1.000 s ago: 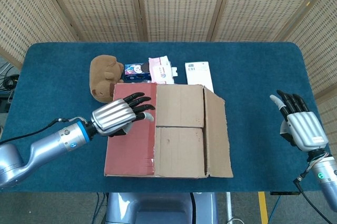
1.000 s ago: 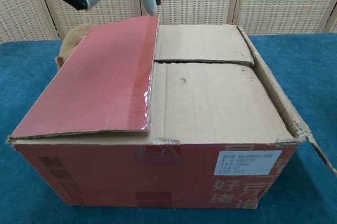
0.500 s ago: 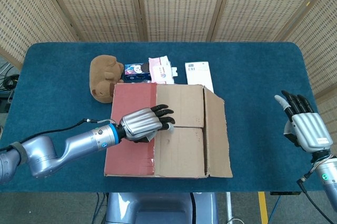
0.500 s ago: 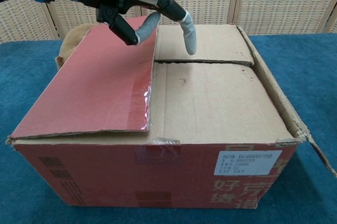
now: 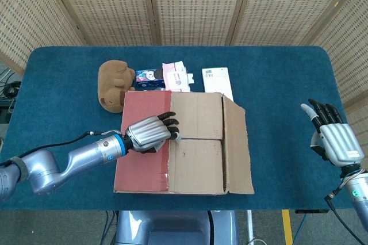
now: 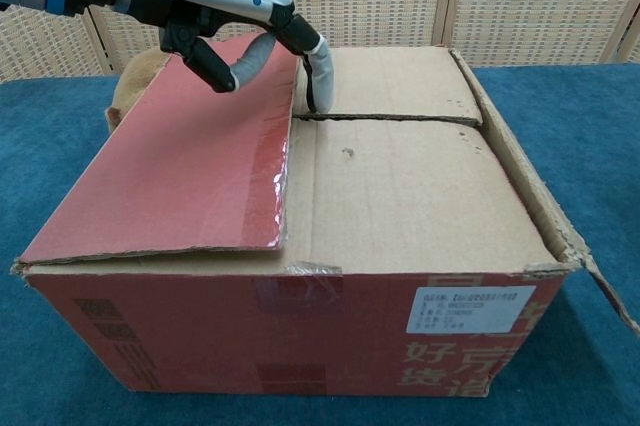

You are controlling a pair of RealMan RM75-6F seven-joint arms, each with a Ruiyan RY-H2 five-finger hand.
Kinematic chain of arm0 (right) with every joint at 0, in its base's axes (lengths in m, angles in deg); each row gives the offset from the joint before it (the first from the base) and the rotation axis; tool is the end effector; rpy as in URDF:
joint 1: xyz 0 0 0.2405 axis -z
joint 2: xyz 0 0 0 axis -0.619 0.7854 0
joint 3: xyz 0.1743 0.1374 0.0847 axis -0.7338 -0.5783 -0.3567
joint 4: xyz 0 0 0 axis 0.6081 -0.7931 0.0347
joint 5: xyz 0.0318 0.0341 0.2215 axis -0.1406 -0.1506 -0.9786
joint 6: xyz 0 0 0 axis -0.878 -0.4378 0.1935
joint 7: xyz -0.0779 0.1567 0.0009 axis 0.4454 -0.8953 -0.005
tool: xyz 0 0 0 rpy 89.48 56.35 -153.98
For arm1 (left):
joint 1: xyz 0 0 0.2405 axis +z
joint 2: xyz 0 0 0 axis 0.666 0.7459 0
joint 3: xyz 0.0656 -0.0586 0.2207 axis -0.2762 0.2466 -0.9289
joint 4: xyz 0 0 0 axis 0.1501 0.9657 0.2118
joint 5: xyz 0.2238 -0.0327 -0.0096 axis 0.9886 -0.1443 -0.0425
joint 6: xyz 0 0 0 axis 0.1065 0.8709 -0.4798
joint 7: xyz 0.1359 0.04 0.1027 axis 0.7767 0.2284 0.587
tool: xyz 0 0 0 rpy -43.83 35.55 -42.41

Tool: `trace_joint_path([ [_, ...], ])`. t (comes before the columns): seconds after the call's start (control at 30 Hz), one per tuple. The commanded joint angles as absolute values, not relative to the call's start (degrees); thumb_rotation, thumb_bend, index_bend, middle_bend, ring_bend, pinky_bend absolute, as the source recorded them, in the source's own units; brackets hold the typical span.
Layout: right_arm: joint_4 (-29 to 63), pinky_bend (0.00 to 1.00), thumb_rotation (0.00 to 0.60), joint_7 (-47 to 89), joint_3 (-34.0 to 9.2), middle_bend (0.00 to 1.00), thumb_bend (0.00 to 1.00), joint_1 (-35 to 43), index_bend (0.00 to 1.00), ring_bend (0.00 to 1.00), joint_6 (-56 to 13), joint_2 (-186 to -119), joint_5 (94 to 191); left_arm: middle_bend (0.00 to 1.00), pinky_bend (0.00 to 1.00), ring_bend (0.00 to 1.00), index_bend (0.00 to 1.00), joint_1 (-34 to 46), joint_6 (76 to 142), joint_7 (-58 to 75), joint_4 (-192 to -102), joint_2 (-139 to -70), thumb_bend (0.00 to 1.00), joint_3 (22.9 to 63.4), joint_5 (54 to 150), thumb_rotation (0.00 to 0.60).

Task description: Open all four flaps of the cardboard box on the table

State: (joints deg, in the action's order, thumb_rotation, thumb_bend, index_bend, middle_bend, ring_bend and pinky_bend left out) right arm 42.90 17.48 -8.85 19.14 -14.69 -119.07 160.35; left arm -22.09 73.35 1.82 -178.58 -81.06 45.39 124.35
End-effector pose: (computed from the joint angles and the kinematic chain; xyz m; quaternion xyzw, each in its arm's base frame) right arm -0.2501 -0.2932 0.1764 0.6483 -0.3759 0.3912 0.5342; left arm -0.0027 0.3444 0.0184 -0.8997 -0.2453 -0.3037 0.1950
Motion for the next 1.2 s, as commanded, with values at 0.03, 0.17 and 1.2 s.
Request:
trace_joint_path([
  [0.03,42.89,0.0,0.6,17.58,-8.95,0.0,1.0,19.13,0.0,0.0,-14.72,-119.19,160.34,0.32,0.0,0.14,0.32,-21.93,73.76,2.3,-178.72,-80.83,1.0,45.14,123.91,0.6],
  [0.17,42.97,0.0,0.6,17.68,-9.14,0.0,1.0,19.23,0.0,0.0,-14.56,-119.3,160.35,0.35,0.0,0.16,0.32,-21.7,74.3,2.71,-178.97,-80.2,1.0,44.87,123.55,0.6],
  [1.2,42.81,0.0,0.6,16.88,-10.39,0.0,1.0,19.66,0.0,0.0,-13.8,-119.55,160.13,0.38,0.0,0.19,0.32,-21.65,73.18,-1.21,-186.34,-63.69,1.0,48.22,123.82,0.6],
])
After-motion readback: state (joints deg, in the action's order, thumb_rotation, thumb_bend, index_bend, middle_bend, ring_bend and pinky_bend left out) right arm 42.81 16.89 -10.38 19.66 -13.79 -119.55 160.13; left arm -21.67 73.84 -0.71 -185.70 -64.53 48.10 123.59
